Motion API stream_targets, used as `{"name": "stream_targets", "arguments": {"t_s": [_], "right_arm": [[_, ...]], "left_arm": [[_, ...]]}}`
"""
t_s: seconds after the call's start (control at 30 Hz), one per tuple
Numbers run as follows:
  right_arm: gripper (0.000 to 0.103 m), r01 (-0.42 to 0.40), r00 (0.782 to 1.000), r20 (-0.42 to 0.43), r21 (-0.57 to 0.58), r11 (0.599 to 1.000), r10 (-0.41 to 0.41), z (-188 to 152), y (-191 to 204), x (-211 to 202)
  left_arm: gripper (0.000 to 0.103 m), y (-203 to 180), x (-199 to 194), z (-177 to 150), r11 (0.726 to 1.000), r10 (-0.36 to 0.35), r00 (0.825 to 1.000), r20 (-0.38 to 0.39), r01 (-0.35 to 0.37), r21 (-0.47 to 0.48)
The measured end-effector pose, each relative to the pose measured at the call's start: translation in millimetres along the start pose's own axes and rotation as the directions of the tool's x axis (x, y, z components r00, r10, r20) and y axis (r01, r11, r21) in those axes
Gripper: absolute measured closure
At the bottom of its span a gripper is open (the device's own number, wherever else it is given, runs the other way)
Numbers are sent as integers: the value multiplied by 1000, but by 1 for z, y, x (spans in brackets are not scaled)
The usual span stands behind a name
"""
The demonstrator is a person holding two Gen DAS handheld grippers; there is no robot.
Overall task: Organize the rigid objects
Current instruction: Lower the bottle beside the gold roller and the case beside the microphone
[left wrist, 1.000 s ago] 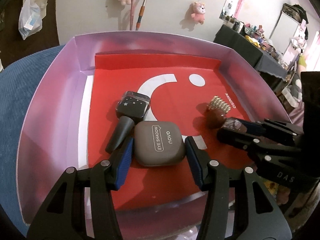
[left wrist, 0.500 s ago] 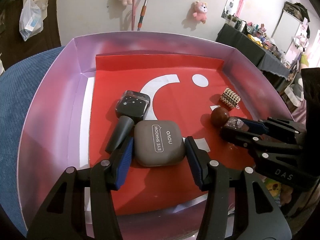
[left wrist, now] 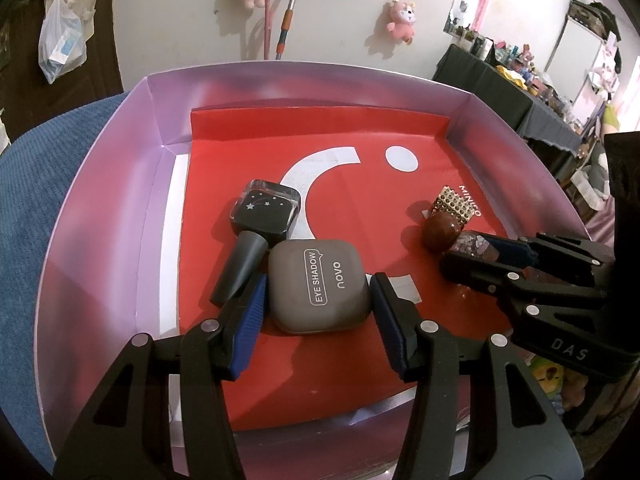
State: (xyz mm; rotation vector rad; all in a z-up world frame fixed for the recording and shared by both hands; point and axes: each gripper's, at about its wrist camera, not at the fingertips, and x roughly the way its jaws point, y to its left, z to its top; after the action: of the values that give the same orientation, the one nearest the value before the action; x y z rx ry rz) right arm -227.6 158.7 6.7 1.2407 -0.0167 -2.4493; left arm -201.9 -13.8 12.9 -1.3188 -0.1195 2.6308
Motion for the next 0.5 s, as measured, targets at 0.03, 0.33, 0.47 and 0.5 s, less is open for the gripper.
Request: {"name": "stream_targets", "arguments": {"t_s": [0.03,0.33,0.47,0.5], "right_arm": [[69,0,1000,0,-1,1000,0,0,0,0],[65,-11,1000,-2,0,1000,11,-1,1,-1],[60,-7,1000,-2,-6,1000,7,-1,4,-2],[60,-7,1000,-2,-7,1000,7,-1,4,-2]], "left_arm": [[52,-1,0,0,1000,3,1000,1,-3,4],[37,-3,-2,-2,1000,3,1000,2,-3,6],[37,-3,-5,-4,1000,12,1000,6,-12,7],[37,-2,-6,-4,1000,12,1000,8,-12,5]]}}
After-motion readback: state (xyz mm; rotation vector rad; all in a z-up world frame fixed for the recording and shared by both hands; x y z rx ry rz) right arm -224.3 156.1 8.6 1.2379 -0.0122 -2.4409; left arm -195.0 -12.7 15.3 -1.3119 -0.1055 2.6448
